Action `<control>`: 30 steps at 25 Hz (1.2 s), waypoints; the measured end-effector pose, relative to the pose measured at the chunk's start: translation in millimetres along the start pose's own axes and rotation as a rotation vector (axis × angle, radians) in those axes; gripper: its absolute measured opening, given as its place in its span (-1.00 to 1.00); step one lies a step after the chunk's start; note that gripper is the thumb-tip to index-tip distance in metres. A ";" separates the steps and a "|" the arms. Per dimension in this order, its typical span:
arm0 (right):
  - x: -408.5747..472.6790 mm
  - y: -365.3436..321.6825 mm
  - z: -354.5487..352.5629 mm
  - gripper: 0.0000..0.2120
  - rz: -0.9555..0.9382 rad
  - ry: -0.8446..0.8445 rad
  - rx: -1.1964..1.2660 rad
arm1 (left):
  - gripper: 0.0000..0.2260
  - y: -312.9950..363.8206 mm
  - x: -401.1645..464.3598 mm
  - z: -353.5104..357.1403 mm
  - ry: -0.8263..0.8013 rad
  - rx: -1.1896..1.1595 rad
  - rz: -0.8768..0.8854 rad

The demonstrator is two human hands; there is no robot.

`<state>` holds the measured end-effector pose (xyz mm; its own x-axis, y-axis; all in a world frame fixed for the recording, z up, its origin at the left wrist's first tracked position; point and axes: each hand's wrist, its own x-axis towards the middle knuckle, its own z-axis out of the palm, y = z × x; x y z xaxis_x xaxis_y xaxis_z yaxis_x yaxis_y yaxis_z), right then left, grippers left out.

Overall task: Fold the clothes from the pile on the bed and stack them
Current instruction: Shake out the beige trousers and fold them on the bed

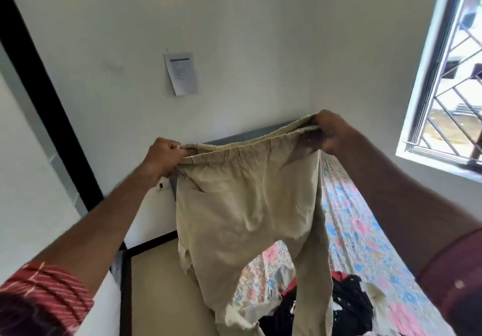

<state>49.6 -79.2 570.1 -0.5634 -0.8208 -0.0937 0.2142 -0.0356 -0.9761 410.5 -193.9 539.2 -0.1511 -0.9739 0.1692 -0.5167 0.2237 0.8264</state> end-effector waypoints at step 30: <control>55.8 20.0 -137.3 -0.84 0.006 -0.568 -0.681 | -0.69 9.5 49.3 41.3 -0.834 0.069 0.133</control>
<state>-87.1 -47.4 518.5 -0.0438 -0.9853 -0.1651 -0.4078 0.1685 -0.8974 363.3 -238.3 533.2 -0.7724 -0.5991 -0.2108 -0.4967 0.3630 0.7884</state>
